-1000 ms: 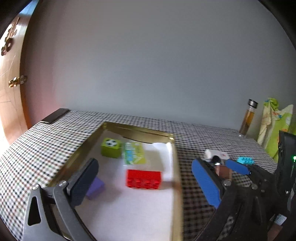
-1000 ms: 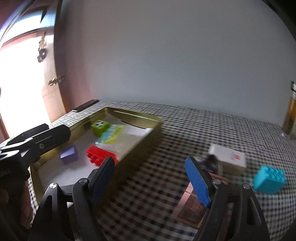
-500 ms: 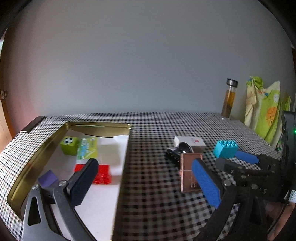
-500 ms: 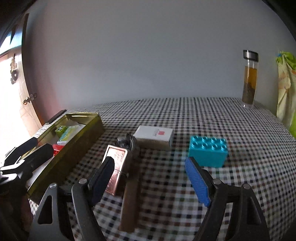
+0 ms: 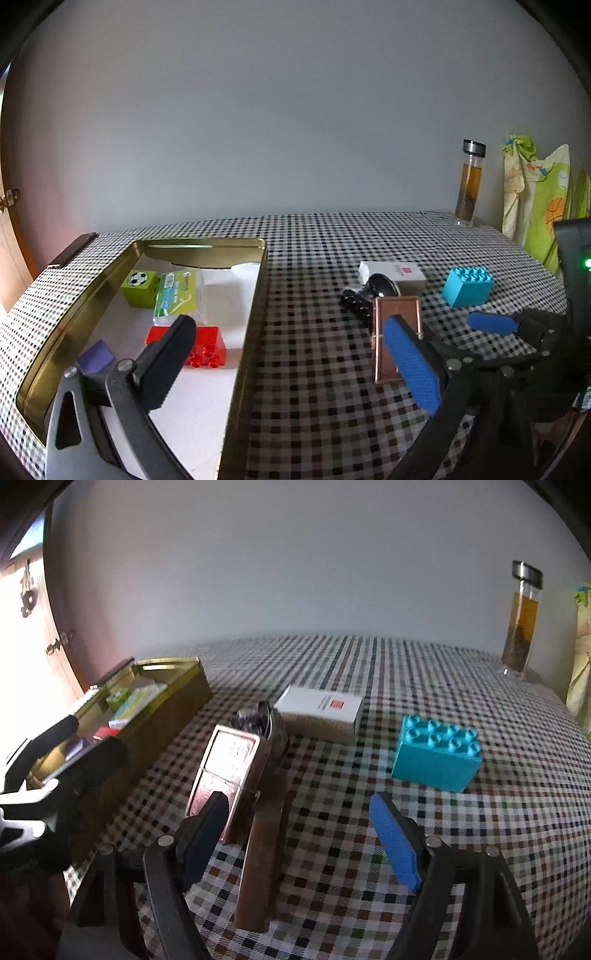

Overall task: Organize rigid objects
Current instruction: 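Move the right gripper to the brown wooden comb and grasp it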

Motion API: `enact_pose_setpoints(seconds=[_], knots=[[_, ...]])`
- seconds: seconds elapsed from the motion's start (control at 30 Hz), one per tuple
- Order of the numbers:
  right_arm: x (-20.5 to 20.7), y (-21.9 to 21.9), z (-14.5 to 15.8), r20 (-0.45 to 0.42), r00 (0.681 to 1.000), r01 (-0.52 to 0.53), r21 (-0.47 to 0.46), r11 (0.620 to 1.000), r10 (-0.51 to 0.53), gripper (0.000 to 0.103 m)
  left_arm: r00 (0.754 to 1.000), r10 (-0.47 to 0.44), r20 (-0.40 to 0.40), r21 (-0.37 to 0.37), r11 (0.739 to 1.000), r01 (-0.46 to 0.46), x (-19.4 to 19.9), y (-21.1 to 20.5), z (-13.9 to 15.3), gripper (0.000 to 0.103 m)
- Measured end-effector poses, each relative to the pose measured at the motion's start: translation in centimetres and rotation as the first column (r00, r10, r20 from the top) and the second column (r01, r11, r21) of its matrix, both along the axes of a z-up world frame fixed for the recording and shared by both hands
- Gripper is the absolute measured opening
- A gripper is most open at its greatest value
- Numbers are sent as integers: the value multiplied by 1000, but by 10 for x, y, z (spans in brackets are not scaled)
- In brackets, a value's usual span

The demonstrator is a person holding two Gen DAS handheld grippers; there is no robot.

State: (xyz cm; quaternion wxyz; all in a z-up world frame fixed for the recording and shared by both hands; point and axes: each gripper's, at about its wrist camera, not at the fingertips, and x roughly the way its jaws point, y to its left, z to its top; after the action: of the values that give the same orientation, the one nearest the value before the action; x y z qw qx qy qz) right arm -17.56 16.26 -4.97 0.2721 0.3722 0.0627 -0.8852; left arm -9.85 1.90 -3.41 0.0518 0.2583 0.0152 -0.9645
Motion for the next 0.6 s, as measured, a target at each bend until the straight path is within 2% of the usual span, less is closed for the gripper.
enact_pose_setpoints(seconds=[0.13,0.3,0.37,0.47,0.6], knots=[[1,-2,-3,16,1000,-21,11,1000,20,68,1000,-3,2,6,1000,3,0,2,-1,102],[0,2,-6,60,997,-53,-19,998,54,66,1000,-17,11,-3,1000,17,-1,8,-3,102],[1,2,-6,60,996,-61,-29,998,62,56,1000,-20,6,-10,1000,20,0,9,-3,102],[1,6,-5,65,996,-50,-41,998,53,45,1000,-18,12,-7,1000,19,-2,9,-3,102],[-1,12,-6,77,996,-44,-58,997,49,45,1000,-18,20,-3,1000,18,-3,8,-4,102]])
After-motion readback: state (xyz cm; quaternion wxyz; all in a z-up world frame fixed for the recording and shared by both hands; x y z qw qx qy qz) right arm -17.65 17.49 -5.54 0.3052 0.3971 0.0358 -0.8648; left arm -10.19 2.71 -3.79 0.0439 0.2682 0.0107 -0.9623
